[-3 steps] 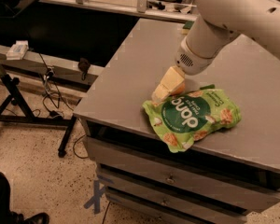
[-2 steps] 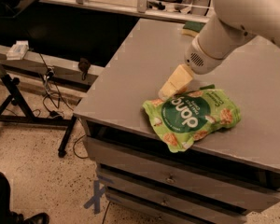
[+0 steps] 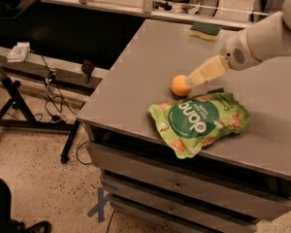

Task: Move orange near green rice chip bag

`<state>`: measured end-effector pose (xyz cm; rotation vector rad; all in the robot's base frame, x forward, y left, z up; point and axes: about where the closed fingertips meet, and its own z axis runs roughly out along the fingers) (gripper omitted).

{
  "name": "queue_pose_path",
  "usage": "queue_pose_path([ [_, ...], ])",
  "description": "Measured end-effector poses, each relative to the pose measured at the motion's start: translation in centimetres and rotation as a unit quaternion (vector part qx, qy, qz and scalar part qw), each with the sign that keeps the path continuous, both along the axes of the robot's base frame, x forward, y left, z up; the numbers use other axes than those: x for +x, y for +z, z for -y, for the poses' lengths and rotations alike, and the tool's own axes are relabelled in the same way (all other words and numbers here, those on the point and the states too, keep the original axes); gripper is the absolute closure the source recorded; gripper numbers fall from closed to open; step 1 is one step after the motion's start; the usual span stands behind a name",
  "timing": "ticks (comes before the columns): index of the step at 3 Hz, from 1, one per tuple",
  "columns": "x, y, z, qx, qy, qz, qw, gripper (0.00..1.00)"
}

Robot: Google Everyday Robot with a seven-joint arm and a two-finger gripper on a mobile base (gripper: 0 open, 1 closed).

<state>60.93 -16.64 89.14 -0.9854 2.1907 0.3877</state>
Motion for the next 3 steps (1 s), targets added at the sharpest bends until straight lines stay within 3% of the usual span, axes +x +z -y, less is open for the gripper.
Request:
queue_pose_path([
  [1, 3.0, 2.1, 2.1, 0.057, 0.041, 0.065, 0.9954, 0.00],
  [2, 5.4, 3.6, 2.2, 0.081, 0.105, 0.124, 0.9834, 0.00],
  [3, 6.3, 5.6, 3.1, 0.065, 0.120, 0.170, 0.9760, 0.00],
])
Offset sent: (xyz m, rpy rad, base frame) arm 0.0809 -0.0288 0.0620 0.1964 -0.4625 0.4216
